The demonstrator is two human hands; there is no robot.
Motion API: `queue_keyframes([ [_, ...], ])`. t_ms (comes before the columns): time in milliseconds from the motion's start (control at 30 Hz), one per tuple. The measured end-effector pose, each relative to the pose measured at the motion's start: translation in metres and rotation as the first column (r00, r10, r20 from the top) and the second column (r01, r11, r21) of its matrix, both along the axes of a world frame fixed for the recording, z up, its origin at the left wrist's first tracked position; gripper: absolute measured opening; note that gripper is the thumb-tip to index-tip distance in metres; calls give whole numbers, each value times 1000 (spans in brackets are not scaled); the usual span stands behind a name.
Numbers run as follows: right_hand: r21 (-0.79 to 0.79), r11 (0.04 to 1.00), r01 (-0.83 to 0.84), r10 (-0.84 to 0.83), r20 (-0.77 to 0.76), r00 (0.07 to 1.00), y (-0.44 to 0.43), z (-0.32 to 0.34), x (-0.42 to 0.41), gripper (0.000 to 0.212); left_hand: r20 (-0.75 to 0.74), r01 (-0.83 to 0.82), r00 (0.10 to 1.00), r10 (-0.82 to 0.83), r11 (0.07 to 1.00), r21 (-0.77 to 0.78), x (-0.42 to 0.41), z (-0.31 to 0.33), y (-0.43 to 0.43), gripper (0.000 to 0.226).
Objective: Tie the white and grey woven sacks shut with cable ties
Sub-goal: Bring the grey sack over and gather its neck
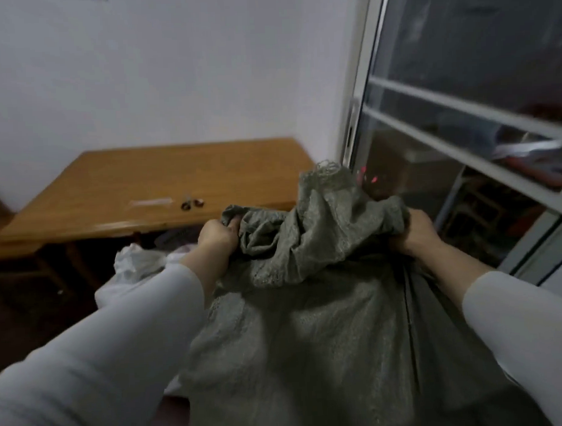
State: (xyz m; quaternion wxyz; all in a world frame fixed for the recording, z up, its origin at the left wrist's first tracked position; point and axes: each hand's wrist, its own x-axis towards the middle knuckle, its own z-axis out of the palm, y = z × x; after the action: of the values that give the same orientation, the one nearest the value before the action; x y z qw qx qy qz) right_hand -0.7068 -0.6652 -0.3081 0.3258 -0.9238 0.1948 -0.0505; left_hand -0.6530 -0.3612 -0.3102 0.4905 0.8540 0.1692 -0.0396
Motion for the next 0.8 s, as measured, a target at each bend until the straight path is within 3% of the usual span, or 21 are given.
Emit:
queue_keyframes([
  [67,73,997,-34,38,-45,998,8,-39,0,24,-62,6,998,-4,999,32,-2,-41,8,42],
  [300,5,993,-118,117,-180,977,48,-158,28,11,-214,-35,975,54,995,89,3,-159,47,47],
  [500,-70,997,-27,13,-188,982,51,-219,66,10,-303,111,951,-60,982,151,32,-201,51,50],
  [633,-94,988,-122,99,-219,971,56,-258,90,30,-398,98,917,-22,980,173,33,-237,64,47],
  [767,-131,962,-240,194,-291,937,44,-304,111,9,-484,100,875,-17,984,147,36,-266,59,44],
  [800,-138,954,-266,217,-295,930,39,-315,119,12,-499,98,866,-9,984,151,38,-272,55,44],
])
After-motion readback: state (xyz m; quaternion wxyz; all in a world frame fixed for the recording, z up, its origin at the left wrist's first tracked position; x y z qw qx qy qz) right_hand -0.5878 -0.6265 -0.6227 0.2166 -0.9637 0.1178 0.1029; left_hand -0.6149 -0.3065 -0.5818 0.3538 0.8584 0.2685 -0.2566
